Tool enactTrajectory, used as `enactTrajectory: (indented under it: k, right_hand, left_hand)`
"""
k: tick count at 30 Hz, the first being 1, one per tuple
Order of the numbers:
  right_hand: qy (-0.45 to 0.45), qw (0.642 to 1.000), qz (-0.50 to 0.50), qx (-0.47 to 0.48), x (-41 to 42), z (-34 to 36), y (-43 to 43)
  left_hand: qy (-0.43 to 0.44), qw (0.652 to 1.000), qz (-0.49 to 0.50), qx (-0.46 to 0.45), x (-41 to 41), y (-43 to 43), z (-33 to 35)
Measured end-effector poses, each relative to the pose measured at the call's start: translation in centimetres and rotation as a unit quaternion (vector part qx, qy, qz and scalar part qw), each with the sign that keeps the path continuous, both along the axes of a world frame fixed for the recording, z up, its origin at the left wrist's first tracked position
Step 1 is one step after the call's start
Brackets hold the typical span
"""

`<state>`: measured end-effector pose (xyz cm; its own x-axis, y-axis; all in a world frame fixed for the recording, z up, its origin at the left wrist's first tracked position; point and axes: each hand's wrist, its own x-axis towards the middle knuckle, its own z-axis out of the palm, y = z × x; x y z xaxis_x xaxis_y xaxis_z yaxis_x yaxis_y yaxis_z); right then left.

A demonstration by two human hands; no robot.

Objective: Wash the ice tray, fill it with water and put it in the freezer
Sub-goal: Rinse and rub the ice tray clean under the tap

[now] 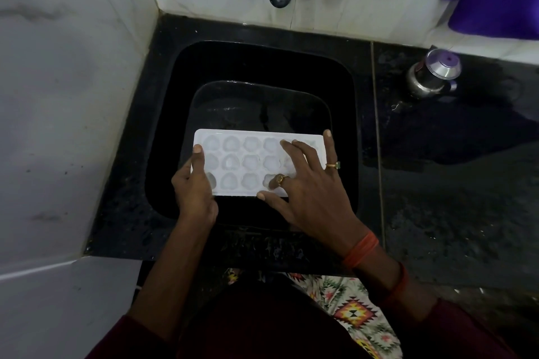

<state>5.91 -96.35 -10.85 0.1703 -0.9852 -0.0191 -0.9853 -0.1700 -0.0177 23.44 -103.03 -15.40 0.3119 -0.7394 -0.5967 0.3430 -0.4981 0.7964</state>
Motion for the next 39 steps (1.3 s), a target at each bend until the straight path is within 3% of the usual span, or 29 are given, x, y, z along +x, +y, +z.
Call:
enactTrajectory:
  k: [17, 24, 34, 39]
  right_hand:
    - [0.025, 0.999, 0.027, -0.038, -0.3, -0.3, -0.3]
    - [0.037, 0.999, 0.026, -0.003, 0.0, -0.4, -0.5]
    - [-0.012, 0.999, 0.006, -0.038, 1.2, 0.9, -0.2]
    - [-0.019, 0.999, 0.025, -0.010, 1.7, 1.1, -0.3]
  left_hand:
    - [-0.005, 1.000, 0.000, 0.002, 0.3, 0.2, 0.2]
    - [0.004, 1.000, 0.002, 0.007, 0.5, 0.2, 0.3]
    - [0.013, 1.000, 0.001, 0.007, 0.5, 0.2, 0.4]
    - [0.016, 1.000, 0.004, -0.002, 0.4, 0.3, 0.5]
